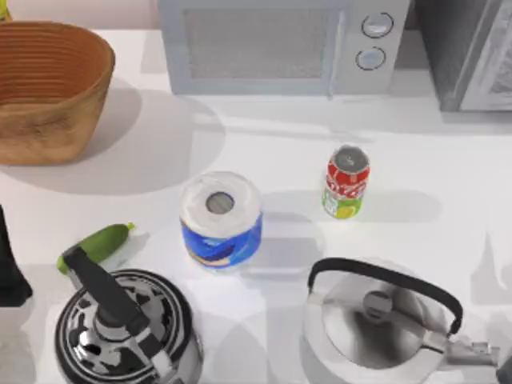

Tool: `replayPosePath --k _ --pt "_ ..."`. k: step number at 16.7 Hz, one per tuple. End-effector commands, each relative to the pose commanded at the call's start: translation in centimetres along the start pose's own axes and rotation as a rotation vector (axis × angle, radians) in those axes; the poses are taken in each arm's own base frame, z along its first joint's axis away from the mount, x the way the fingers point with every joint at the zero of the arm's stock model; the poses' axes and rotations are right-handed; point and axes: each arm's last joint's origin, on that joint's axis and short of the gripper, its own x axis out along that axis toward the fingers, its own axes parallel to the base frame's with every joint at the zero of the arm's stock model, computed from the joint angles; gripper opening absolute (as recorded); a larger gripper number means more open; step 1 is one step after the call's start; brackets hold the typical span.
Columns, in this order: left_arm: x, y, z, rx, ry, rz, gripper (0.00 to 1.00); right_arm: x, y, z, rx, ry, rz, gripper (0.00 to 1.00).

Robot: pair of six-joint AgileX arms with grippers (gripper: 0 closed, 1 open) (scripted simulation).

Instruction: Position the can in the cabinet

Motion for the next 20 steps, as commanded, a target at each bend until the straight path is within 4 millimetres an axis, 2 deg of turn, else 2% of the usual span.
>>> replayPosePath --k 3,7,11,13,15,18,20 --pt "0.0 0.0 0.0 0.000 0.000 0.000 1.00 0.0 0.1 0.2 0.005 0.004 0.005 1.00" --pt "0.0 0.0 0.0 0.000 0.000 0.000 1.00 0.5 1.1 2.4 0.072 0.086 0.071 1.00" --pt "0.0 0.0 0.0 0.000 0.000 0.000 1.00 2.8 3.4 5.3 0.144 0.286 0.141 1.00" --pt "0.0 0.0 0.0 0.000 0.000 0.000 1.00 5.1 5.4 6.1 0.153 0.421 0.154 1.00" --pt "0.0 0.0 0.0 0.000 0.000 0.000 1.00 7.9 8.0 5.9 0.139 0.557 0.149 1.00" --pt "0.0 0.0 0.0 0.000 0.000 0.000 1.00 11.7 12.5 4.1 0.087 0.714 0.118 1.00" --pt "0.0 0.0 0.0 0.000 0.000 0.000 1.00 13.6 15.4 2.6 0.050 0.772 0.091 1.00"
